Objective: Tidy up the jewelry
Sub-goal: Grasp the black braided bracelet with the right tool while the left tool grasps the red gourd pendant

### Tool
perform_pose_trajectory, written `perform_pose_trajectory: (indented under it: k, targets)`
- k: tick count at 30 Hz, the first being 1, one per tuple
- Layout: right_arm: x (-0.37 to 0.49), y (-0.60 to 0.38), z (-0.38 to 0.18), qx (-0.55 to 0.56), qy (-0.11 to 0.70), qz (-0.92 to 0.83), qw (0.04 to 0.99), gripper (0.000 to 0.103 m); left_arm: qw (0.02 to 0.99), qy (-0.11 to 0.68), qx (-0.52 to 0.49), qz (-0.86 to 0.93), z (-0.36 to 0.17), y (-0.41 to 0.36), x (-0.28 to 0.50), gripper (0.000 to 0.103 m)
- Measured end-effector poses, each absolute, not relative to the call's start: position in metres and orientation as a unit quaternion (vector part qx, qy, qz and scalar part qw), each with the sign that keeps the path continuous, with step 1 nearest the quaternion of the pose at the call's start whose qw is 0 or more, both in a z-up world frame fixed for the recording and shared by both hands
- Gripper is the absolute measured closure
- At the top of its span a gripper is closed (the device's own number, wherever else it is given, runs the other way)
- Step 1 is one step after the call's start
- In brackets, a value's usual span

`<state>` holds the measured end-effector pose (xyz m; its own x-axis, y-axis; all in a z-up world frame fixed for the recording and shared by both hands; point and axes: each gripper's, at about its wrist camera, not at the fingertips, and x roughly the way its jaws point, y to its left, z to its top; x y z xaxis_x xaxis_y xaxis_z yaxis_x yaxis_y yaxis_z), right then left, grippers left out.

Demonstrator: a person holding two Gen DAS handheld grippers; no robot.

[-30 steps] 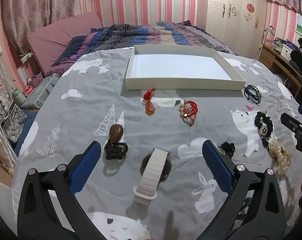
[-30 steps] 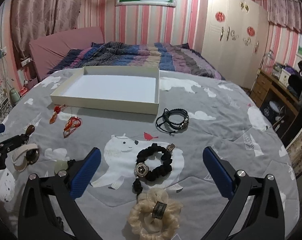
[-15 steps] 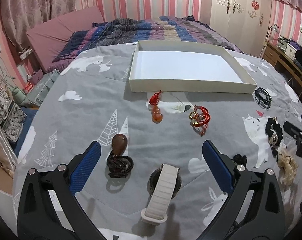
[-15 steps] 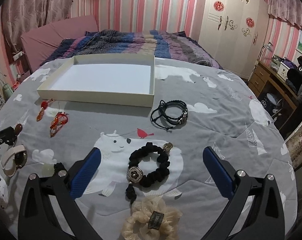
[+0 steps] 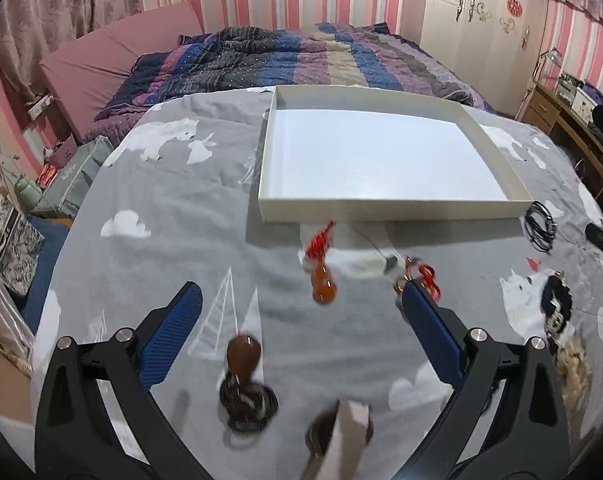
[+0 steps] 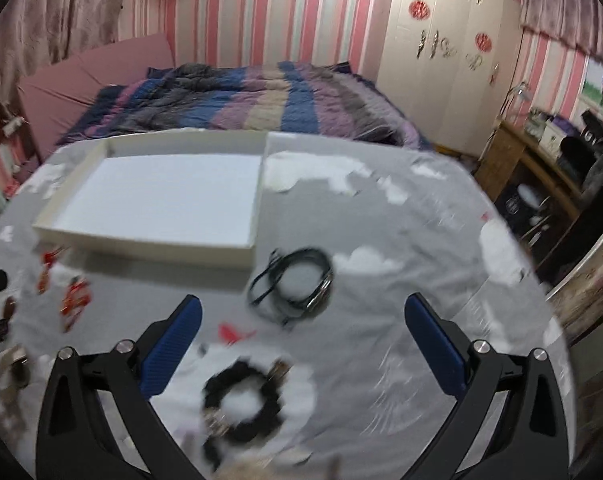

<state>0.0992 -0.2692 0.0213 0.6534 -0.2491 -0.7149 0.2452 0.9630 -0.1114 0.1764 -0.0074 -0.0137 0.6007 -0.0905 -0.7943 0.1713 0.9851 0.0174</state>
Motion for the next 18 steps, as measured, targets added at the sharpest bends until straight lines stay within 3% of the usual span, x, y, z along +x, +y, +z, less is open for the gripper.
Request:
perform_pose_trajectory:
  k: [3, 5, 9, 12, 14, 18]
  targets:
    - [0.123, -0.281, 0.018, 0.003, 0.41, -0.142, 0.901, 0.006, 0.881, 0.466, 0.045, -0.074, -0.019, -0.011, 0.198, 0.019]
    - [0.136, -0.289, 0.018, 0.004, 0.418, -0.144, 0.897, 0.018, 0.874, 0.477, 0.045, -0.079, -0.022, -0.014, 0.211, 0.019]
    - [0.161, -0.309, 0.015, 0.023, 0.425, -0.161, 0.89, 0.023, 0.867, 0.489, 0.06, -0.07, -0.029, -0.016, 0.232, 0.019]
    - [0.168, -0.32, -0.001, 0.03, 0.442, -0.163, 0.882, 0.033, 0.86, 0.503, 0.056, -0.069, -0.044, -0.015, 0.242, 0.019]
    - [0.171, -0.326, -0.013, 0.037, 0.456, -0.164, 0.874, 0.041, 0.854, 0.512, 0.057, -0.072, -0.052, -0.016, 0.247, 0.025]
    - [0.176, -0.329, -0.031, 0.046, 0.473, -0.158, 0.866, 0.042, 0.847, 0.522, 0.057, -0.084, -0.069, -0.024, 0.255, 0.028]
